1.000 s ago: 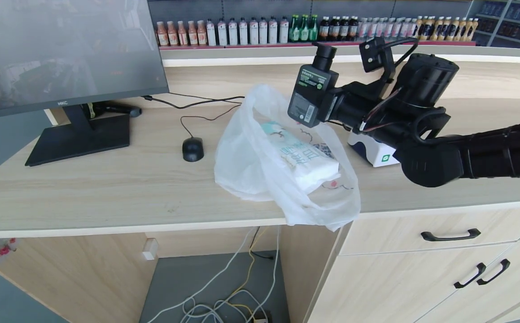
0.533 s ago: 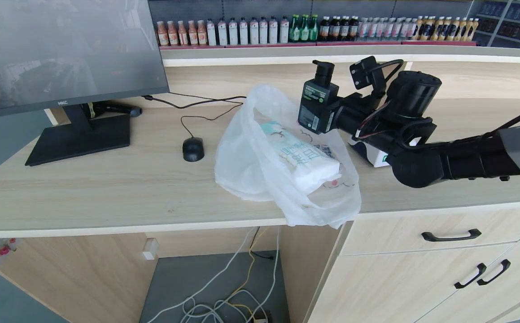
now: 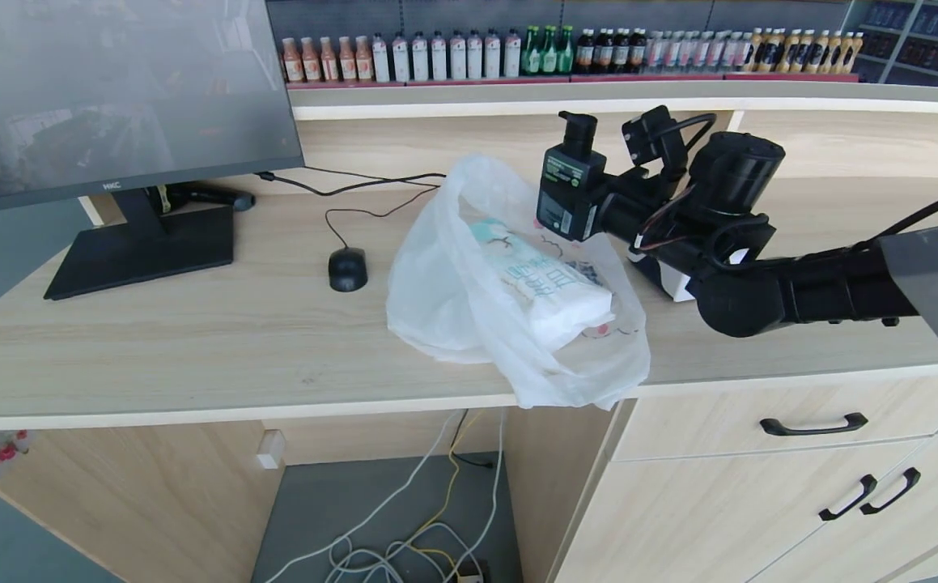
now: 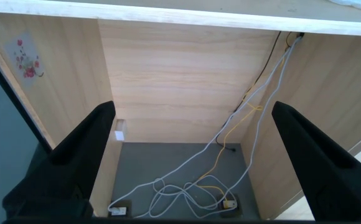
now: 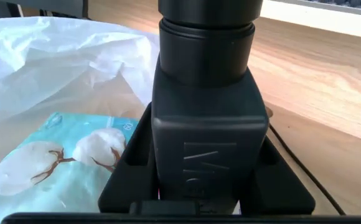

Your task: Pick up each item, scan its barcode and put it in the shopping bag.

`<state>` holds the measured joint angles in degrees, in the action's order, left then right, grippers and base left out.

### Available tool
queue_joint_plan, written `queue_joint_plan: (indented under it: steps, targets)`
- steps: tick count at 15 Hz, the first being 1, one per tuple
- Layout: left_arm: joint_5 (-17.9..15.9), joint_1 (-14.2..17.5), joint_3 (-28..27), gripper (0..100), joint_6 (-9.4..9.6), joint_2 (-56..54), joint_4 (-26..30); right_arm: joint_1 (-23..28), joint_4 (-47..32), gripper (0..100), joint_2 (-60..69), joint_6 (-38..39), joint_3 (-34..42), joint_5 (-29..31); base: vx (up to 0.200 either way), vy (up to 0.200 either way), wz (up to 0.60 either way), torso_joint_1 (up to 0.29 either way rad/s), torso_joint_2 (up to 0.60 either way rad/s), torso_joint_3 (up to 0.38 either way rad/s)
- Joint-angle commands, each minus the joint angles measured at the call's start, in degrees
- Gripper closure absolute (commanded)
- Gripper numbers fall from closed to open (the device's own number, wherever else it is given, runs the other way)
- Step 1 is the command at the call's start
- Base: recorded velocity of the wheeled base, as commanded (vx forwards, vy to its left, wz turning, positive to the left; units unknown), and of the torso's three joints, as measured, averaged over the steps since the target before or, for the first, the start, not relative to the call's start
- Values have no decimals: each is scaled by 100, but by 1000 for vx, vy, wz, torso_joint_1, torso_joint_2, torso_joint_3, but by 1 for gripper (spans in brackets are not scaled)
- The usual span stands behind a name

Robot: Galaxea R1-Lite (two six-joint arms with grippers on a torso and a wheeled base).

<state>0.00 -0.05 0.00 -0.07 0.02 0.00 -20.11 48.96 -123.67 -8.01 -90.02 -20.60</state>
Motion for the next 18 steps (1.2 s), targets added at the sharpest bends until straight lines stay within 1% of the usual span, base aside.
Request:
queue_joint_plan:
  steps: [1,4,6,11,13,15,18]
  targets:
    - [0,5,0,0,-1,-2,0,-98,35,100,115,-16,19,4,0,0,0,0,0,0]
    - [0,5,0,0,-1,-2,0,-98,369,100,98,-34,476,12,0,0,0,0,0,0]
    - [0,5,0,0,-1,-2,0,-98,404,100,63,-157,652,21,0,0,0,0,0,0]
    - [0,5,0,0,-1,-2,0,25,571,100,-122,-280,643,4,0,0,0,0,0,0]
    - [0,5,0,0,-1,-2,0,16,571,100,-139,-298,643,-14,0,0,0,0,0,0]
    - [0,5,0,0,-1,-2,0,16,571,100,-192,-561,634,-93,0,0,0,0,0,0]
    - [0,-4,0,0,-1,-2,0,-28,562,100,-236,-553,670,-146,0,0,0,0,0,0]
